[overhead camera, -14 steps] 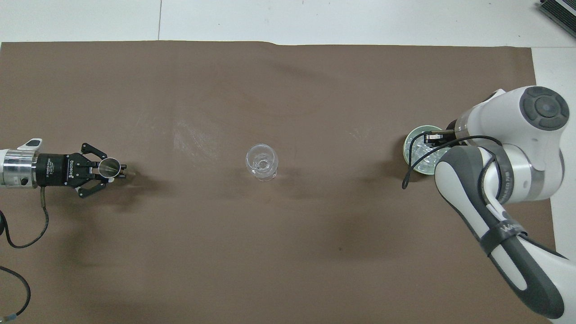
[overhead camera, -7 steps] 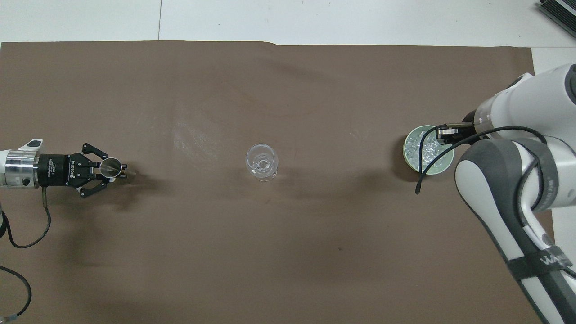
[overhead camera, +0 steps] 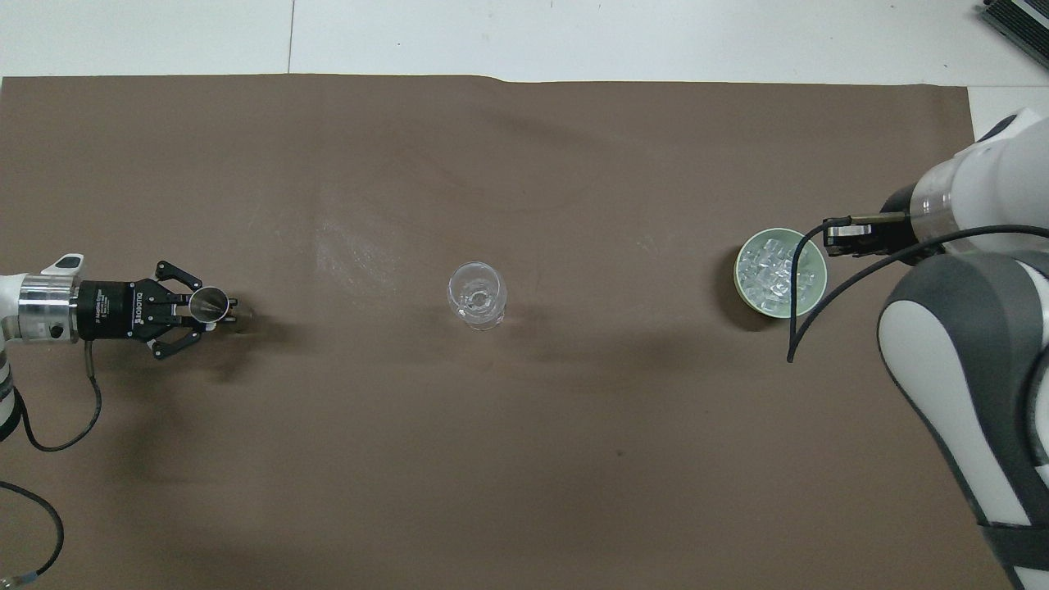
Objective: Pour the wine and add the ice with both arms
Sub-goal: 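Lift the tin off the table with the right gripper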
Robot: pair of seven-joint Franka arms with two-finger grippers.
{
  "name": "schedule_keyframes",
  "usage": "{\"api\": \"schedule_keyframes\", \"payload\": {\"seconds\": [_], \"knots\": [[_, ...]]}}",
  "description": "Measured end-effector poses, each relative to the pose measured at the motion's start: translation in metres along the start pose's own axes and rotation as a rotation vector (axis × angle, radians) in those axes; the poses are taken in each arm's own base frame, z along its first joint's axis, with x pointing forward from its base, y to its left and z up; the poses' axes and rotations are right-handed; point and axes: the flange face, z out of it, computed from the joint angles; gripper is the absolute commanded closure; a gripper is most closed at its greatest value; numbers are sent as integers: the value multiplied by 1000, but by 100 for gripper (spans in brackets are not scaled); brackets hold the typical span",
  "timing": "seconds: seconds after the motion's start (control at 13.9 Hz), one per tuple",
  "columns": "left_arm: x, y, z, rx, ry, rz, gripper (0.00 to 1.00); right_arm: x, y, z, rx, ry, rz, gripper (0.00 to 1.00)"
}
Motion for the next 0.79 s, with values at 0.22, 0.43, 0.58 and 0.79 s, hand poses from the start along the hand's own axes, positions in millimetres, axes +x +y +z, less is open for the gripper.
{"api": "schedule_keyframes", "payload": {"seconds": [0.22,0.43,0.58,0.79], "knots": [[2,-1,3,-8,-2,-6,100,-2,2,-29,-1,-2,4,100],[2,0,6,-14,-7,-7,100,-3,-7,-34,46,-13,11,100],[1,0,7,-17,-9,-6,100,-2,-15,-36,58,-11,10,100],[1,1,10,-18,-4,5,100,-3,-54,-44,71,2,-4,100]]}}
